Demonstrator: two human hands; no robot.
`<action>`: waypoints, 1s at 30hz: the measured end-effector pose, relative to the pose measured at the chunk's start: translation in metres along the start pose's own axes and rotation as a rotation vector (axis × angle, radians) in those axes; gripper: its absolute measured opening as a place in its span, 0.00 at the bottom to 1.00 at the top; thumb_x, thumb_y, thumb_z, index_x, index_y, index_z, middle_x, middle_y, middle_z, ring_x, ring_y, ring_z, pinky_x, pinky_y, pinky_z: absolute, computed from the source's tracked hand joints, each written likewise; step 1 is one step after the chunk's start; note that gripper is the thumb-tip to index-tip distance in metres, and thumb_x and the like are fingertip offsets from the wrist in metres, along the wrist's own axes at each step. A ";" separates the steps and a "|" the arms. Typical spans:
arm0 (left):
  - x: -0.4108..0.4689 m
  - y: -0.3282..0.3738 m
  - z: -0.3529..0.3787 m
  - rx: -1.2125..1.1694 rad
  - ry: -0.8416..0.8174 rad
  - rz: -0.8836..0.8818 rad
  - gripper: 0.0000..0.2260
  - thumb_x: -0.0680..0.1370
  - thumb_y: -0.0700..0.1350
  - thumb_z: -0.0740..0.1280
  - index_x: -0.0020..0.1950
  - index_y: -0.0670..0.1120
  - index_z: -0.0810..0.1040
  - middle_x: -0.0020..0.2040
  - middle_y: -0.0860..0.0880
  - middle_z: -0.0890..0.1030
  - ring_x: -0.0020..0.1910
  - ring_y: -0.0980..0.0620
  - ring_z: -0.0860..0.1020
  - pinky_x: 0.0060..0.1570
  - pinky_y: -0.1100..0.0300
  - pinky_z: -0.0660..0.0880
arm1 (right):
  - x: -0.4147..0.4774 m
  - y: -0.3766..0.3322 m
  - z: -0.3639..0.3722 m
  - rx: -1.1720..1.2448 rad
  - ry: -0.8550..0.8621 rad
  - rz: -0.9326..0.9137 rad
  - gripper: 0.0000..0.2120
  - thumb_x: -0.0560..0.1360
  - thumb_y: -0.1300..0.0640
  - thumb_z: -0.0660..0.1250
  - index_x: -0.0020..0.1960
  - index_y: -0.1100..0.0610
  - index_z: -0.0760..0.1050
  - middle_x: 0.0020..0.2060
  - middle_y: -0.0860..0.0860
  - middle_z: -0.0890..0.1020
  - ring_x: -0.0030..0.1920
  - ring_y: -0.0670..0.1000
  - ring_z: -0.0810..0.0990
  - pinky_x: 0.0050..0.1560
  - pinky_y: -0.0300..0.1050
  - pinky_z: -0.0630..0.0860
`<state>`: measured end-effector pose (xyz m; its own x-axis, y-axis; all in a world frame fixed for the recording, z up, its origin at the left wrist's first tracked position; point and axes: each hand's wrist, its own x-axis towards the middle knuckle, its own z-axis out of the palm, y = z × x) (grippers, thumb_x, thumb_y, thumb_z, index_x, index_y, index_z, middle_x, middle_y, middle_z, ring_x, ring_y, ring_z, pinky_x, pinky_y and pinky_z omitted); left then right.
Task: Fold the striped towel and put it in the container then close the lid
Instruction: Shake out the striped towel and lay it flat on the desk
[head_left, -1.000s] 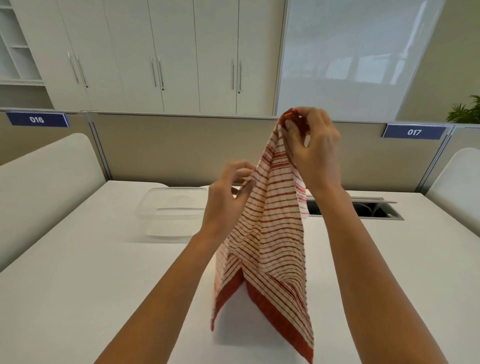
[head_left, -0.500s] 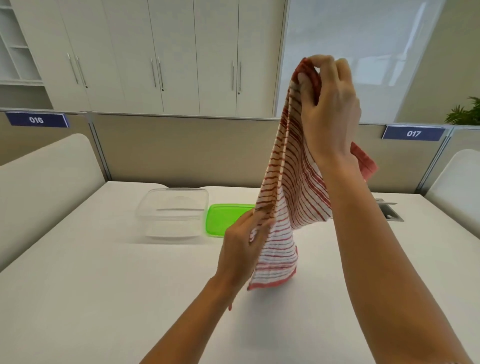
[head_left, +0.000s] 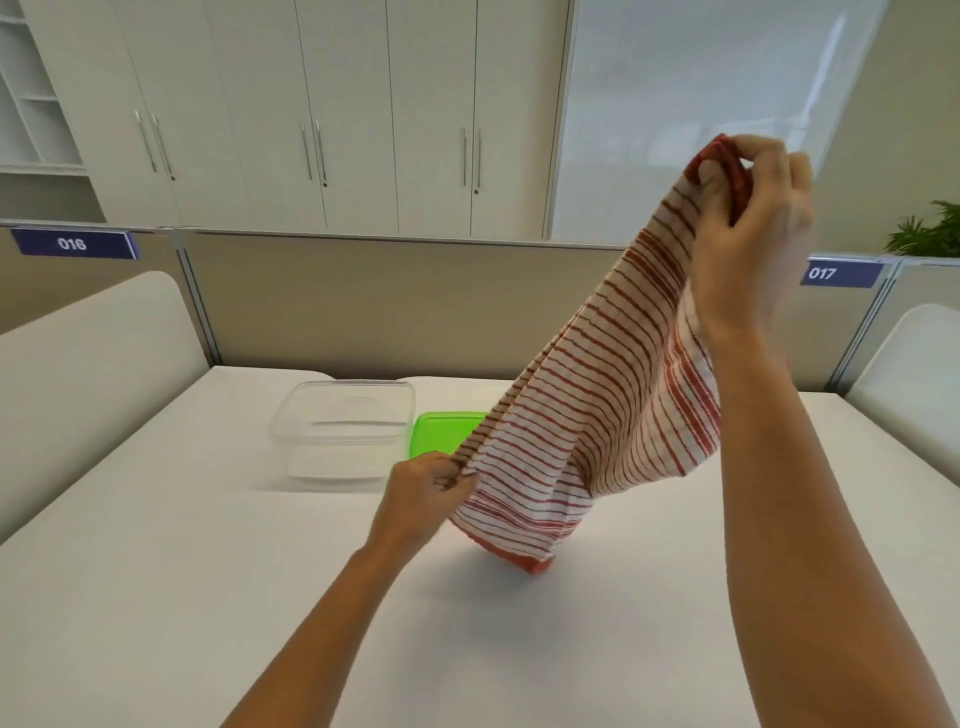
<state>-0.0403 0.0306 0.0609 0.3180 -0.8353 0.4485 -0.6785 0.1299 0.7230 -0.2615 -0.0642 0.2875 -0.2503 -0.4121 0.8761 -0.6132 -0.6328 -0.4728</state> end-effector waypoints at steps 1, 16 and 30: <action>0.002 -0.008 -0.009 -0.019 0.005 -0.023 0.05 0.69 0.42 0.74 0.36 0.41 0.84 0.35 0.48 0.82 0.35 0.52 0.78 0.36 0.72 0.71 | 0.000 0.006 -0.002 -0.012 0.015 0.020 0.15 0.79 0.49 0.58 0.58 0.57 0.75 0.53 0.56 0.78 0.43 0.41 0.69 0.37 0.25 0.61; 0.044 -0.030 -0.142 -0.306 0.116 -0.086 0.02 0.67 0.46 0.74 0.37 0.53 0.85 0.37 0.58 0.85 0.37 0.64 0.81 0.38 0.75 0.76 | -0.034 0.102 -0.013 -0.060 -0.116 0.292 0.20 0.78 0.44 0.58 0.57 0.58 0.75 0.53 0.57 0.80 0.52 0.55 0.77 0.48 0.43 0.70; 0.020 -0.069 -0.116 -0.473 -0.239 -0.563 0.15 0.63 0.53 0.75 0.45 0.48 0.85 0.43 0.48 0.87 0.41 0.51 0.85 0.33 0.66 0.79 | -0.120 0.167 -0.022 -0.120 -0.674 0.720 0.20 0.76 0.42 0.60 0.58 0.55 0.77 0.55 0.58 0.81 0.50 0.55 0.77 0.53 0.50 0.72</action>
<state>0.0903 0.0667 0.0811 0.3428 -0.9289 -0.1398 -0.0848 -0.1788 0.9802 -0.3509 -0.1059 0.1056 -0.1372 -0.9821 0.1293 -0.5638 -0.0299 -0.8253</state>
